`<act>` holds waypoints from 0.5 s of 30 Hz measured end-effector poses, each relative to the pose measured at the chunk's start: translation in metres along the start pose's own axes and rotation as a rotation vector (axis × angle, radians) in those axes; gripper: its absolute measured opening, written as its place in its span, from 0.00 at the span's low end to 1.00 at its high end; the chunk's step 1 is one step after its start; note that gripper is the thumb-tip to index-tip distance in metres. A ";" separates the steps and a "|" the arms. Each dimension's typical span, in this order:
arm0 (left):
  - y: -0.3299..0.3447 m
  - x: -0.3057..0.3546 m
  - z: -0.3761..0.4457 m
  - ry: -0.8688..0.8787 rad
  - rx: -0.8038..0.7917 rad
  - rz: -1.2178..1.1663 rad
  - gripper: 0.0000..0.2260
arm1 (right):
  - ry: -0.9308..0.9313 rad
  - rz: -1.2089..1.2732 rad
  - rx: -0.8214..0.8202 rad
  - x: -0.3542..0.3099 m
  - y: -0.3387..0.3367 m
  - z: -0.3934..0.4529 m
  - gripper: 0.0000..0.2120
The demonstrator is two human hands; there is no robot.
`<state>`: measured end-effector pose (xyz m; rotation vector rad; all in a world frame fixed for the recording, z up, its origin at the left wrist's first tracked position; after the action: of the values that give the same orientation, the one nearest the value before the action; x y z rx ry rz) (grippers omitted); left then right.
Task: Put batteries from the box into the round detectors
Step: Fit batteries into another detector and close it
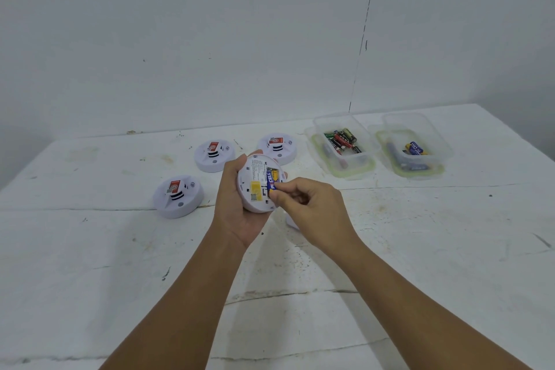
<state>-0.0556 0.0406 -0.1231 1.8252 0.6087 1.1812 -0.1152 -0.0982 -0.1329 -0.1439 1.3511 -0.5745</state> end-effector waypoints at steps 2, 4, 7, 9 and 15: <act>-0.001 0.001 0.000 -0.005 0.003 -0.017 0.17 | -0.002 0.003 -0.023 -0.002 0.000 0.000 0.06; 0.000 0.003 0.000 -0.002 -0.004 -0.021 0.17 | -0.015 0.001 -0.027 -0.004 -0.001 0.001 0.06; 0.004 0.006 0.001 0.001 -0.015 -0.009 0.17 | -0.027 -0.010 -0.019 -0.005 -0.002 0.003 0.06; 0.005 0.007 0.002 0.001 -0.006 -0.007 0.16 | -0.039 -0.027 -0.020 -0.005 -0.001 0.004 0.07; 0.007 0.010 0.001 -0.010 -0.023 -0.024 0.15 | -0.181 -0.153 0.053 -0.007 -0.002 0.005 0.08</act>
<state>-0.0504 0.0439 -0.1123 1.7992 0.6074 1.1578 -0.1115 -0.0974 -0.1251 -0.2524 1.1545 -0.7084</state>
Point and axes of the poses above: each hand's wrist, its own z-axis towards the middle knuckle, its own y-axis out of the palm, x = y × z, the point moved 1 cm from there along z, towards the middle knuckle, and after that the axes turned 11 degrees about -z, right-handed, at the moved point
